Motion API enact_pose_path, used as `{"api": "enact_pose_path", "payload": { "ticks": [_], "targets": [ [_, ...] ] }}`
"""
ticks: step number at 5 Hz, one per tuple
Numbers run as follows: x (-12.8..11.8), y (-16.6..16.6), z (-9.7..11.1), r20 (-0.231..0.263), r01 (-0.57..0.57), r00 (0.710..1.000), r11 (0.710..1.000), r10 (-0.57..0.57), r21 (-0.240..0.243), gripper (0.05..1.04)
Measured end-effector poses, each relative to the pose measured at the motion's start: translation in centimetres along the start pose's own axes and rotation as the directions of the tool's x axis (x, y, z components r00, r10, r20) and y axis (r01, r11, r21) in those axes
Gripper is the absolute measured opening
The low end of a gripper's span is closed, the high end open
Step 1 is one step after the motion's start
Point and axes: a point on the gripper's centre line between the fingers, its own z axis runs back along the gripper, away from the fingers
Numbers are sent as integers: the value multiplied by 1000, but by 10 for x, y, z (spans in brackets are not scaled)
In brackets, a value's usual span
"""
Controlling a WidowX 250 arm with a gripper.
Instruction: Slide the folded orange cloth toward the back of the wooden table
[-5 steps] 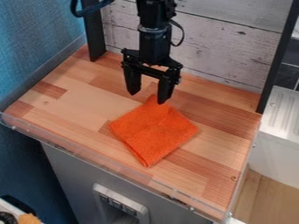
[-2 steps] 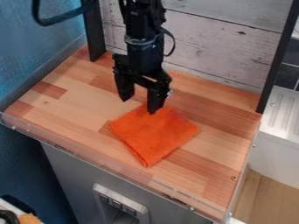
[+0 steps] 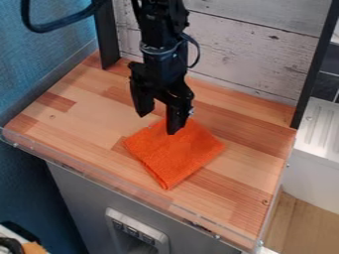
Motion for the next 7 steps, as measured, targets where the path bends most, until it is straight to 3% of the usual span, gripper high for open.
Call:
{"api": "enact_pose_path", "payload": {
  "ticks": [2, 3, 4, 7],
  "targets": [
    [4, -5, 0, 5, 35, 999, 999, -35, -18, 361],
    [6, -6, -10, -14, 42, 999, 998, -42, -39, 151],
    [9, -7, -21, -31, 42, 999, 998, -43, -50, 66],
    [14, -2, -38, -51, 40, 998, 999, -41, -25, 60]
  ]
}}
